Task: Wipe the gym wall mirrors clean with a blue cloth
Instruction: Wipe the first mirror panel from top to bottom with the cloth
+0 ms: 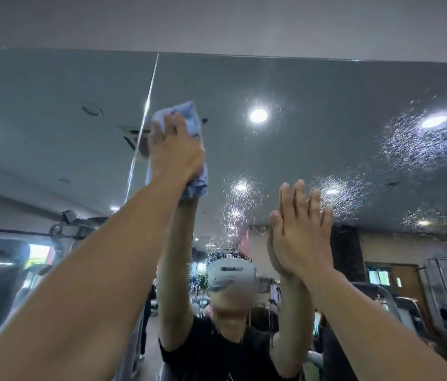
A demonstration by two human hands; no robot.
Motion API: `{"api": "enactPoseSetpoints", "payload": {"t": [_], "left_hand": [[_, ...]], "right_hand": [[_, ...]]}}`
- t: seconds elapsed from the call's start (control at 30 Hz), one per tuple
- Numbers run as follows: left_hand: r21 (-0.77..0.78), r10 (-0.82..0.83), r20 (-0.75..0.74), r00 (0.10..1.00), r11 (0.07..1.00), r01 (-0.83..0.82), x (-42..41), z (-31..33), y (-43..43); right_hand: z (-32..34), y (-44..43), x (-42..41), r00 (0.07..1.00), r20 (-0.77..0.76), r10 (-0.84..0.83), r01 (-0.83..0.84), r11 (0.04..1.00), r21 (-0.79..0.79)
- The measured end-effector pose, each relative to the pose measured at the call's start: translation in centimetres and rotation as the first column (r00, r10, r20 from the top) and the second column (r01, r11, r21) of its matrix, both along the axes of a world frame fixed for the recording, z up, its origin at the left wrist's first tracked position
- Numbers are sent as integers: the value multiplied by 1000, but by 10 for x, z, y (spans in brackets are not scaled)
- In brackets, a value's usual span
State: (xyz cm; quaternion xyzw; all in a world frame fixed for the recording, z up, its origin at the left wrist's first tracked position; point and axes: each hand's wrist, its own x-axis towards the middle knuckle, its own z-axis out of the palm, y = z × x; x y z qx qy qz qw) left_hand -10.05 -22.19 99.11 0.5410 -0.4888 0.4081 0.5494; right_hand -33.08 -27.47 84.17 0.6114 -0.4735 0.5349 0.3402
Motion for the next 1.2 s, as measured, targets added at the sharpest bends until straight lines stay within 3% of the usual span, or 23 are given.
{"api": "enactPoseSetpoints", "payload": {"t": [0.07,0.17,0.3,0.4,0.5,0.57,0.6,0.67,0.77,0.83,0.97,1.03,1.07,1.13,1.2], "left_hand": [[-31,36,226,974,999,-30,-32,-3,-4],[-22,27,587,809,1000,-18,-43,-53,-8],[1,8,773,635,1000,-14,26,-141,-4],[-66,47,682,730,998,-3,84,-131,3],[-85,-10,375,927,995,45,87,-72,3],[-72,-42,168,985,996,55,60,-36,3],[-73,-31,138,990,996,42,44,-24,2],[-81,12,260,966,997,10,9,-15,-1],[-123,28,615,788,990,61,-30,-54,-16],[-28,-37,702,711,996,79,-29,-103,-16],[1,-8,789,614,1000,11,34,-164,0],[-22,27,742,670,1000,-16,66,-147,0],[-33,37,670,742,999,-20,77,-129,-2],[-74,-1,432,902,997,37,79,-89,3],[-76,-30,221,975,996,48,56,-56,10]], "right_hand": [[-2,0,0,1000,5,7,-7,1000,-27],[-3,11,-2,1000,-7,7,-7,1000,-18],[-4,12,-4,1000,-26,5,-6,1000,-21],[-6,7,0,1000,-13,-18,17,998,-55],[-4,12,-2,999,-26,-28,28,1000,-7],[-3,15,-3,999,-24,-22,23,1000,2],[-3,15,-3,1000,-23,-21,21,1000,3],[-4,11,-1,1000,-19,-20,20,1000,-8],[-4,13,-2,1000,-11,-11,11,1000,-7],[-3,17,-6,1000,-24,6,-5,1000,15],[-5,16,-9,999,-45,1,0,1000,18],[-6,12,-8,999,-44,-20,20,1000,6],[-6,12,-8,999,-46,-27,27,1000,9],[-4,14,-8,999,-47,-25,27,999,34],[-4,16,-8,999,-46,-18,20,999,49]]}}
